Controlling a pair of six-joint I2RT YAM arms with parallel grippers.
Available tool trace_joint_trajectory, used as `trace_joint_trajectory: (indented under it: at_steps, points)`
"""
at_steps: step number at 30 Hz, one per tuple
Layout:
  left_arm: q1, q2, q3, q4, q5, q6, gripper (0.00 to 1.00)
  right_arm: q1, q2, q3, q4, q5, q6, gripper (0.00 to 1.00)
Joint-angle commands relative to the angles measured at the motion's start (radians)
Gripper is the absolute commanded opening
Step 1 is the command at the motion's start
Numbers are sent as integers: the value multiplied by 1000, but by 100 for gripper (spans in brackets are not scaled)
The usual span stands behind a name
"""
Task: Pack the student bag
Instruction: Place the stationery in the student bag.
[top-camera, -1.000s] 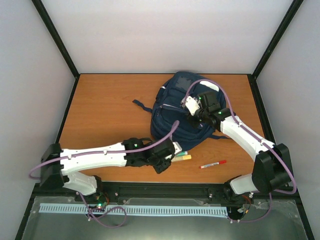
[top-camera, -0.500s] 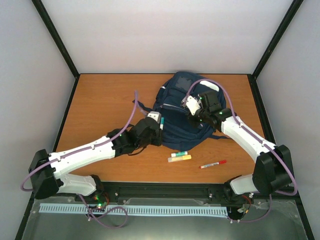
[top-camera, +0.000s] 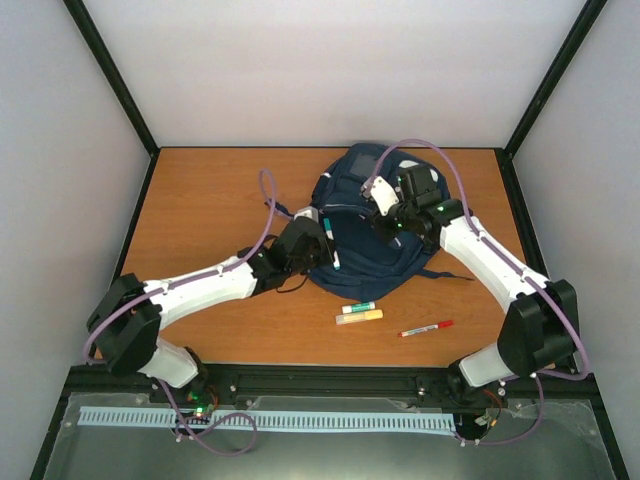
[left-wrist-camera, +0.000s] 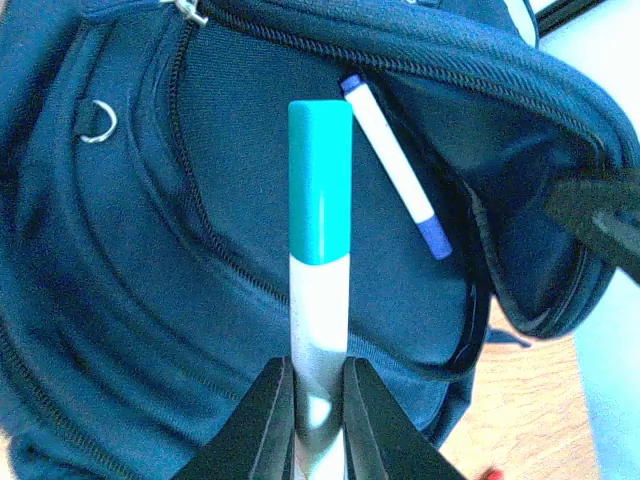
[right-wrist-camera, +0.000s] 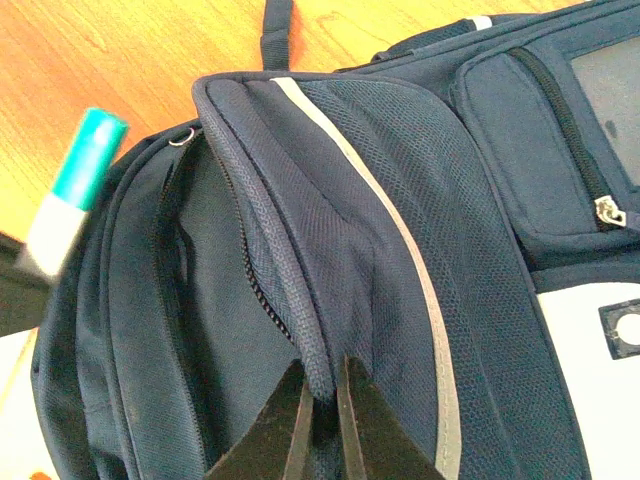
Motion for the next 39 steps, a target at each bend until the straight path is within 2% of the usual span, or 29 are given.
trace_joint_trajectory:
  at_steps: [1, 10, 18, 27, 31, 36, 39]
  points:
    - [56, 56, 14, 171, 108, -94, 7, -6, 33, 73, 9, -90, 45, 3]
    - [77, 172, 123, 210, 150, -184, 6, -5, 100, 209, -98, -142, 49, 3]
    - [80, 280, 245, 213, 146, -271, 7, -5, 72, 201, -64, -150, 88, 3]
    - [80, 344, 256, 245, 109, -426, 7, -5, 62, 190, -57, -150, 98, 3]
    - [80, 376, 278, 254, 88, -446, 7, -5, 57, 184, -53, -162, 105, 3]
    - [83, 419, 331, 259, 98, -429, 14, -5, 30, 149, -35, -139, 98, 3]
    - [83, 437, 351, 262, 114, -427, 26, -6, 21, 120, -23, -135, 95, 3]
